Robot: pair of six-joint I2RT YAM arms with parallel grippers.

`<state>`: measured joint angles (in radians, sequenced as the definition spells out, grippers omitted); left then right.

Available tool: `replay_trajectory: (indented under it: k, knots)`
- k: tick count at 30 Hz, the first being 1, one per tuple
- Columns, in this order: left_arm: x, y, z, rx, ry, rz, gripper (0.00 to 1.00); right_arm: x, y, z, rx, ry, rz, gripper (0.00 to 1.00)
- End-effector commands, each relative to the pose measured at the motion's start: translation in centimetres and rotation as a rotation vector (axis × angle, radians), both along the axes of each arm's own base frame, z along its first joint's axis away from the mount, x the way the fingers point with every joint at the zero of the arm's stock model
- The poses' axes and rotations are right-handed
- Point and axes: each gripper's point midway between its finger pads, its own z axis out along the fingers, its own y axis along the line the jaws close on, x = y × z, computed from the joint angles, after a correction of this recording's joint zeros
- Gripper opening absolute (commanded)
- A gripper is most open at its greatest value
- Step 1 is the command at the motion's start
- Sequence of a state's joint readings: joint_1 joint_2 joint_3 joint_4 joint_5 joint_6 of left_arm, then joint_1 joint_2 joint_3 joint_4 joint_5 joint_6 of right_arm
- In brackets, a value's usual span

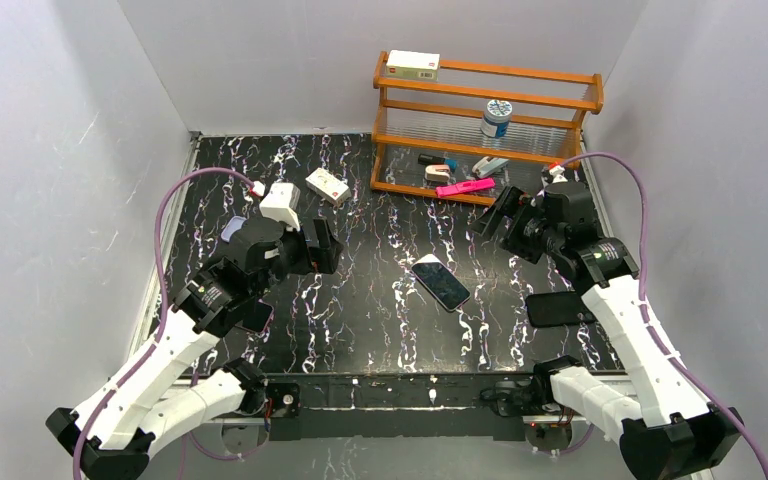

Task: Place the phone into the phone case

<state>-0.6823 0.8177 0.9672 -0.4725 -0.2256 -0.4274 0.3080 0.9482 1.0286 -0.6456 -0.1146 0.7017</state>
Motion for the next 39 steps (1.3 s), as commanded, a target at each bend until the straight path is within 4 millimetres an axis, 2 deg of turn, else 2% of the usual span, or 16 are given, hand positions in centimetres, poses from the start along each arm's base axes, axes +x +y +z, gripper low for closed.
replay_trajectory:
  k: [1, 12, 17, 22, 25, 28, 33, 36, 39]
  knots:
    - [-0.2, 0.1, 0.3, -0.015, -0.004, 0.000, 0.98, 0.5, -0.4, 0.5, 0.002, -0.027, -0.040, 0.99]
    - [-0.3, -0.2, -1.8, 0.047, 0.013, -0.049, 0.98, 0.8, -1.9, -0.2, -0.025, -0.023, -0.139, 0.99]
    - [-0.2, 0.5, -3.6, 0.122, 0.014, -0.056, 0.98, 1.0, -1.9, -1.1, -0.016, -0.066, -0.136, 0.99]
    - [-0.2, 0.9, -5.6, 0.209, 0.035, -0.085, 0.98, 2.4, -1.2, -2.6, 0.013, -0.108, -0.129, 0.96]
    - [-0.1, 1.2, -6.5, 0.231, 0.038, -0.081, 0.98, 3.0, 0.5, -3.3, 0.060, -0.127, -0.052, 0.92]
    - [0.0, 1.9, -7.2, 0.243, 0.021, -0.055, 0.98, 3.5, 1.7, -5.1, 0.082, -0.106, 0.000, 0.81]
    - [0.1, 2.2, -6.9, 0.257, -0.008, -0.053, 0.98, 4.2, 3.6, -8.1, 0.114, -0.040, 0.080, 0.69]
    - [0.0, 2.2, -7.2, 0.265, 0.001, -0.059, 0.98, 4.9, 4.2, -9.6, 0.103, -0.007, 0.119, 0.68]
    - [-0.2, 2.1, -7.5, 0.261, 0.010, -0.067, 0.98, 5.6, 4.3, -11.2, 0.058, 0.015, 0.148, 0.72]
